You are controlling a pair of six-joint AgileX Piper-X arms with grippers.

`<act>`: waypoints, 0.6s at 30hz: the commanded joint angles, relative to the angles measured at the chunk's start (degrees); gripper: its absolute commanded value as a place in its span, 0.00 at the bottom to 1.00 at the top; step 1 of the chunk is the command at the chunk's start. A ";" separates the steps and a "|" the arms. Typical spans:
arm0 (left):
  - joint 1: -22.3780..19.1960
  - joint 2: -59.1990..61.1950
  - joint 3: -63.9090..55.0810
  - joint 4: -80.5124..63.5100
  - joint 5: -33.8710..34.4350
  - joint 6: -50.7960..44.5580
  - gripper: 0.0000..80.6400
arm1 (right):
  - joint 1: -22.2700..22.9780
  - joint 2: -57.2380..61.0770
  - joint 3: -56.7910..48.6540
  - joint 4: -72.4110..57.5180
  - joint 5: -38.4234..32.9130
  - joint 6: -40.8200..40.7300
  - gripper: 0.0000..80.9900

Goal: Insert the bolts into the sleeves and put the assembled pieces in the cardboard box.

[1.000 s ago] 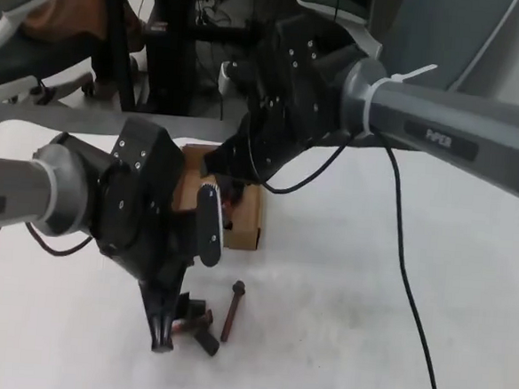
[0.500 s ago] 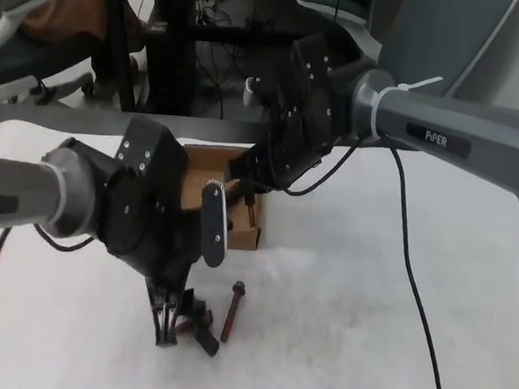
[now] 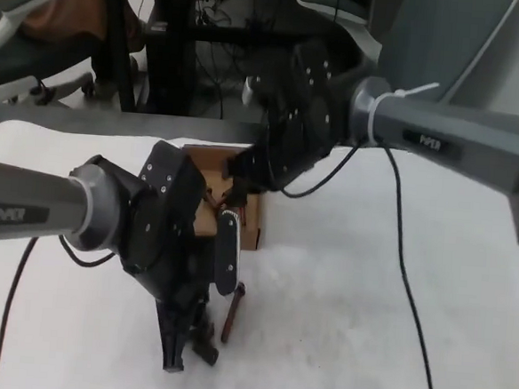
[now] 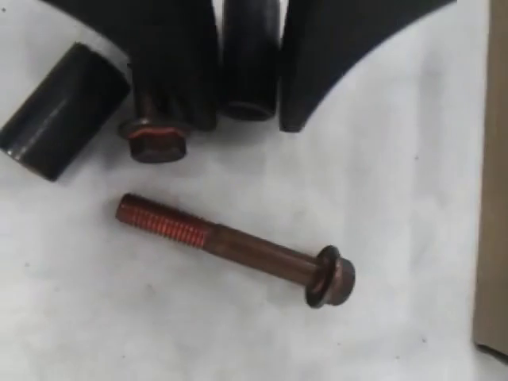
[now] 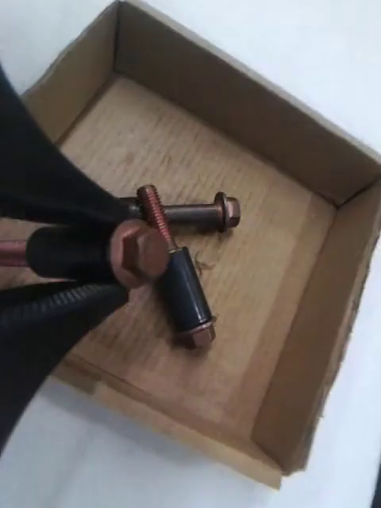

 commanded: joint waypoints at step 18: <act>-0.08 -14.75 2.32 -0.35 -0.12 -18.06 0.02 | -0.25 -17.33 -0.66 3.33 -3.80 -2.73 0.84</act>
